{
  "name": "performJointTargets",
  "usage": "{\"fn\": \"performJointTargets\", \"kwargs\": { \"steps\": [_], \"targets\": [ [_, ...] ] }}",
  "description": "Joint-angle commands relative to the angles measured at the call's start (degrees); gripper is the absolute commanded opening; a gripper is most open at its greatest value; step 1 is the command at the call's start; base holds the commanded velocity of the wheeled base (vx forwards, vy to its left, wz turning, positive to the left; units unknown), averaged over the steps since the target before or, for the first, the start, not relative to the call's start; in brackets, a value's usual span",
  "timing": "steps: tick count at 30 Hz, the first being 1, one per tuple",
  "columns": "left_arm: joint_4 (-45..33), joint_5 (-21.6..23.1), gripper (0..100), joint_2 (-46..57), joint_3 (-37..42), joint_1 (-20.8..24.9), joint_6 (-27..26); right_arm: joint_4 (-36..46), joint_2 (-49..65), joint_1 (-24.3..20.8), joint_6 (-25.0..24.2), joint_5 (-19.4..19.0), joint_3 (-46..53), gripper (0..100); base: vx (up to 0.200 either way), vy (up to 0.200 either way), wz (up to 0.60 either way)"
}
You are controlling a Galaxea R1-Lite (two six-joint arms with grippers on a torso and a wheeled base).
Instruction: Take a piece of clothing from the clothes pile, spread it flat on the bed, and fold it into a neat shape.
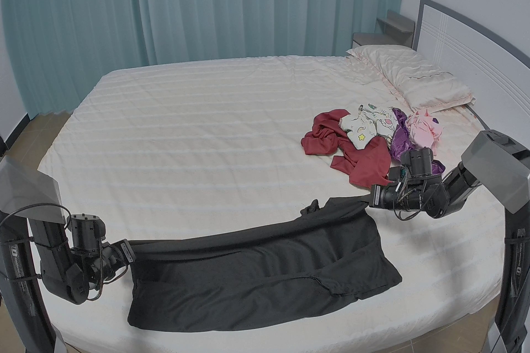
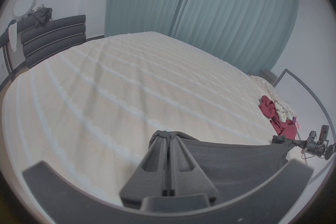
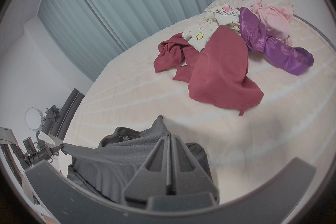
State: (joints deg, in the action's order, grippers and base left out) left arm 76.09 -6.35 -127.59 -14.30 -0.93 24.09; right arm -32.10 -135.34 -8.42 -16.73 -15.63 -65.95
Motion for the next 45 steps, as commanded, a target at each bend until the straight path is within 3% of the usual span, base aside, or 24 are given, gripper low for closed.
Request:
{"fn": "performJointTargets", "kwargs": {
  "steps": [1, 18, 33, 34, 45],
  "targets": [
    [0.0, 0.3, 0, -0.1, 3.0, 0.2, 0.2, 0.0, 1.5, 0.1, 1.0, -0.1, 3.1, 0, 0.000, 0.000, 0.00],
    [0.1, 0.6, 0, -3.1, 8.7, 3.2, 0.4, 0.0, 1.8, 1.2, 6.6, -0.6, 10.9, 0, 0.000, 0.000, 0.00],
    [0.1, 0.4, 0, -5.9, 10.7, 5.2, 0.3, -0.1, 1.1, 1.2, 7.8, -1.2, 13.3, 0, 0.000, 0.000, 0.00],
    [0.1, 0.4, 100, -6.4, 10.7, 5.2, 0.3, 0.0, 1.2, 1.3, 7.8, -1.2, 13.5, 100, 0.000, 0.000, 0.00],
    [3.1, 0.4, 100, -6.4, 14.2, 5.2, 1.0, -0.2, 3.9, 2.4, 7.6, -1.5, 15.4, 100, 0.000, 0.000, 0.00]
  ]
}}
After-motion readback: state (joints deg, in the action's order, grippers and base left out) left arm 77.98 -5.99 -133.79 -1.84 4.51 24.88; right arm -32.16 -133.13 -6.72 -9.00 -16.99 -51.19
